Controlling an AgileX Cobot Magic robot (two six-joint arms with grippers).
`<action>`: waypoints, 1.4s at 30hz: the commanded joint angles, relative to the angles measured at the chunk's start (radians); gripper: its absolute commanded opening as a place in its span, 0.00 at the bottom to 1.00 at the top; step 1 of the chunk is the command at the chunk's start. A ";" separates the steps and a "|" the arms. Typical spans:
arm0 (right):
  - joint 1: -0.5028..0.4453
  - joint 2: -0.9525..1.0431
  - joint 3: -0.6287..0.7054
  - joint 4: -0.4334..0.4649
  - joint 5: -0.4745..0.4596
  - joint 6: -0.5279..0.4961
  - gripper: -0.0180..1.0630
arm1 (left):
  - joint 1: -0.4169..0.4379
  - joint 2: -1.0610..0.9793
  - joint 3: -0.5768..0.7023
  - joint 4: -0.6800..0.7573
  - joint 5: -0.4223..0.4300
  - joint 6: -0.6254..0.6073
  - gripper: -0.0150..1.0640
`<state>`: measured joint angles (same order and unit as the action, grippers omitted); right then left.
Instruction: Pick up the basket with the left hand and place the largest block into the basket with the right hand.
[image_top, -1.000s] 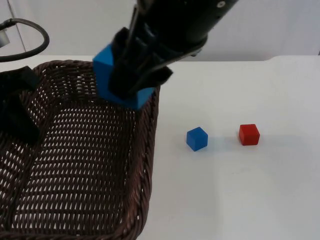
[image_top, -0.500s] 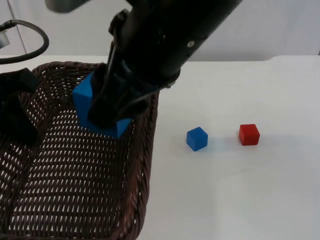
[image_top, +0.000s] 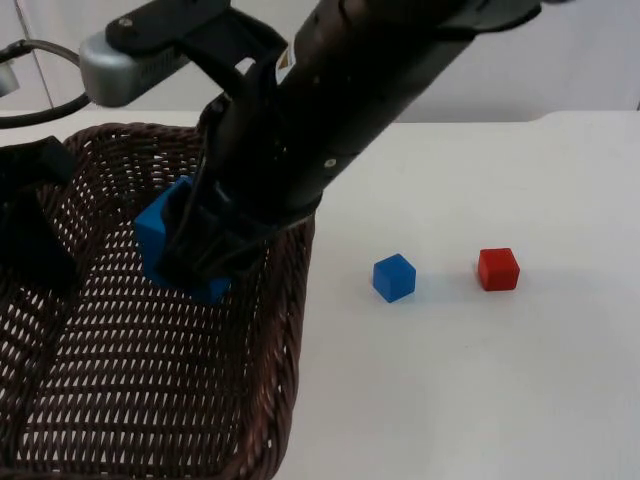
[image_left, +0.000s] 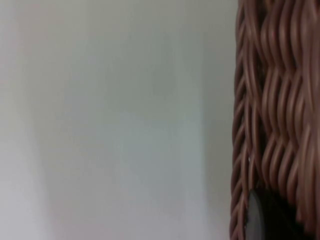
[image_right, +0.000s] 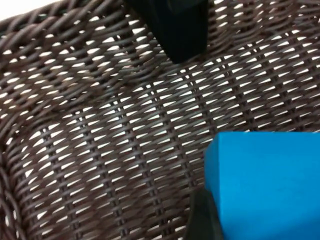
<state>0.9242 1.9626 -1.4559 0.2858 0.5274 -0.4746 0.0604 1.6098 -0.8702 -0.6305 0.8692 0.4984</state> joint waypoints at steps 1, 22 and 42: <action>0.006 0.005 0.000 0.012 -0.028 -0.013 0.02 | -0.004 -0.006 0.001 -0.013 0.012 0.002 0.01; 0.006 0.001 0.000 0.005 -0.049 -0.015 0.77 | -0.004 -0.006 0.001 -0.013 0.012 0.002 0.01; 0.002 -0.316 0.000 -0.052 0.169 0.004 0.77 | -0.004 -0.006 0.001 -0.007 0.012 0.002 0.01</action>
<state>0.9242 1.6613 -1.4559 0.2380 0.6796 -0.4645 0.0604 1.6098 -0.8699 -0.6227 0.8692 0.5007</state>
